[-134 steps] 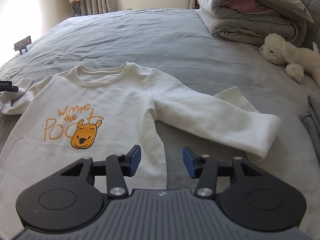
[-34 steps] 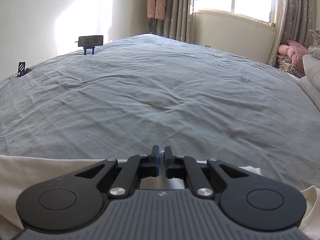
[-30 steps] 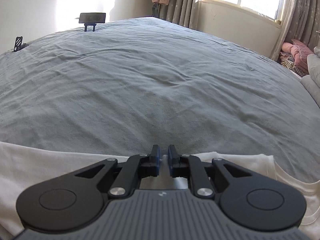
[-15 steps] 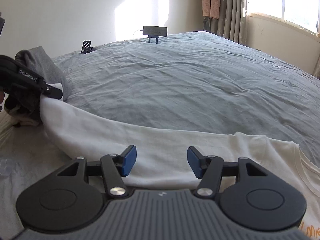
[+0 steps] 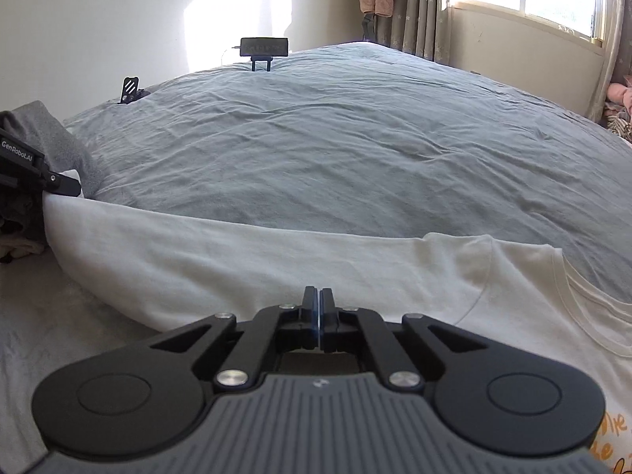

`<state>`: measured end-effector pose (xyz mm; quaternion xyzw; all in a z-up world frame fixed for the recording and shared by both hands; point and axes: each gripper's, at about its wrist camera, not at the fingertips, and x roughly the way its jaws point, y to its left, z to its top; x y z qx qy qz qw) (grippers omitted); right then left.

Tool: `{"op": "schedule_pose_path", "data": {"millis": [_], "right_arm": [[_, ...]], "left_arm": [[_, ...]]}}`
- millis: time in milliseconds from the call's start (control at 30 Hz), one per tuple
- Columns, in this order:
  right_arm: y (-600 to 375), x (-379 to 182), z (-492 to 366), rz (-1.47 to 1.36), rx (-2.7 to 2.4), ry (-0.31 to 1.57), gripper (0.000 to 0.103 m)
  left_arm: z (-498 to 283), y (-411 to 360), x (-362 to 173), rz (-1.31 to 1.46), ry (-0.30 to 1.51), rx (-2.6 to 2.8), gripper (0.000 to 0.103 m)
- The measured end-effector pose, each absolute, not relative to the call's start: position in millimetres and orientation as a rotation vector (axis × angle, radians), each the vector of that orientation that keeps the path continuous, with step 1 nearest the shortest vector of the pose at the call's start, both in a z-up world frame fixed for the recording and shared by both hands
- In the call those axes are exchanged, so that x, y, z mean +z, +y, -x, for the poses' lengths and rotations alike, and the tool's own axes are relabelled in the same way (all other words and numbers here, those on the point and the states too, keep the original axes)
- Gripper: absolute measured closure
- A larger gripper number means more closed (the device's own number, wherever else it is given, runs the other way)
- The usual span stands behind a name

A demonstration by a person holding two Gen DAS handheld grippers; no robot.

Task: Fold clothes

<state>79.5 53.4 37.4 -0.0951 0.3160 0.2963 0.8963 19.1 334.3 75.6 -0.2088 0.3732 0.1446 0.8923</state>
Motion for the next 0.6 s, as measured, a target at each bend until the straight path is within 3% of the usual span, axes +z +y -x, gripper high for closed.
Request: {"op": "schedule_pose_path", "data": {"millis": [100,133,167,267,300,333,367,400,533,600], "right_arm": [[65,39,-61,0.214,0.749,0.61,0.072],[73,39,-55,0.232,0.778,0.586,0.04],[81,39,-50,0.251,0.804,0.562,0.028],[105,36,-41,0.293,0.873,0.531,0.028],[114,32,-42,0.299,0.895,0.546,0.029],[121,28,-44,0.31,0.895,0.566,0.051],[128,25,-47,0.321,0.891,0.588,0.085],[134,22,-49,0.332,0.888,0.609,0.093],[82,46,-75,-0.156,0.92,0.679,0.096],[56,51,-85,-0.332,0.937,0.705,0.096]], "left_arm": [[-20,332,76,0.426,0.78,0.281,0.088],[-20,331,76,0.425,0.777,0.273,0.086],[-20,331,77,0.431,0.773,0.264,0.084],[-17,335,78,0.464,0.758,0.253,0.083],[-17,336,78,0.476,0.753,0.25,0.083],[-16,337,79,0.487,0.742,0.234,0.083],[-15,339,80,0.499,0.73,0.217,0.084],[-14,340,80,0.511,0.718,0.2,0.084],[-9,346,83,0.558,0.668,0.133,0.08],[-15,344,77,0.526,0.729,0.17,0.077]]}}
